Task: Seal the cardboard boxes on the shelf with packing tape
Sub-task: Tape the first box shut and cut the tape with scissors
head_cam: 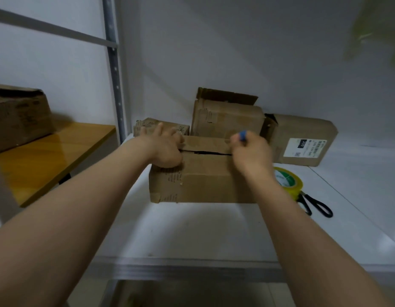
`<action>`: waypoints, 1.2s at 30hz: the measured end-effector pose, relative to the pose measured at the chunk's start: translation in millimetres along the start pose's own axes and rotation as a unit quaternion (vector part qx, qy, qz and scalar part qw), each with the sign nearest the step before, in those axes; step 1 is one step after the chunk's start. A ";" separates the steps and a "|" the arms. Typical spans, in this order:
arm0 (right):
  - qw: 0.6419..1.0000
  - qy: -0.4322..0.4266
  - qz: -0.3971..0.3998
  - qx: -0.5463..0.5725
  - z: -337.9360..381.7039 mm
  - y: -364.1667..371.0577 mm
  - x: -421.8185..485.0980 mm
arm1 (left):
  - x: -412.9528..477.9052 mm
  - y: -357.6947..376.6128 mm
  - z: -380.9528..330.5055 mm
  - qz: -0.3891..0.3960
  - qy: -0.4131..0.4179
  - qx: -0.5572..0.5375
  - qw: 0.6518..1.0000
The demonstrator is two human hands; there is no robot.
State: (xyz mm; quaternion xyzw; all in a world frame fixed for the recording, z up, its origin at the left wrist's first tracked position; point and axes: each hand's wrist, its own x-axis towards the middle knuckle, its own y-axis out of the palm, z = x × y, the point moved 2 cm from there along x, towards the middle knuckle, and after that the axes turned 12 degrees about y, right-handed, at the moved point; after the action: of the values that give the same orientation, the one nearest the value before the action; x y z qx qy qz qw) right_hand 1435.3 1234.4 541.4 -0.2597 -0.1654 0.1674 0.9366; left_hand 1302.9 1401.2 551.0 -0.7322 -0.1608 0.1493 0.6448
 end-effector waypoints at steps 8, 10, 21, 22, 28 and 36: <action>0.886 0.109 0.159 -0.422 -60.7 -61.9 28.9 | -15.0 3.4 -1.4 0.094 0.044 -0.102 0.989; 0.826 0.095 0.211 -0.514 -66.6 -63.1 24.0 | -15.5 4.0 -0.5 0.086 0.043 -0.123 0.988; 0.970 0.090 0.012 -0.224 -43.1 -96.5 51.4 | -8.2 10.3 -6.1 0.055 0.049 -0.184 0.980; 0.982 0.048 0.019 -0.180 -27.8 -97.0 44.4 | -6.2 11.1 -9.0 0.052 0.057 -0.191 0.979; 0.989 -0.084 0.116 -0.045 24.0 -41.3 23.4 | 12.7 17.2 -26.2 0.026 0.081 -0.185 0.979; 0.984 -0.064 0.163 0.026 4.9 16.8 44.9 | 42.5 22.3 -26.4 -0.008 0.105 -0.228 0.968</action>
State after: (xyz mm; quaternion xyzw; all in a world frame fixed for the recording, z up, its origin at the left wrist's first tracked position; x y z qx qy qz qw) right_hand 1469.5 1268.0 546.3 -0.2471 -0.1764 0.3380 0.8908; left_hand 1353.5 1393.1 531.6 -0.8703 -0.1279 0.0252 0.4750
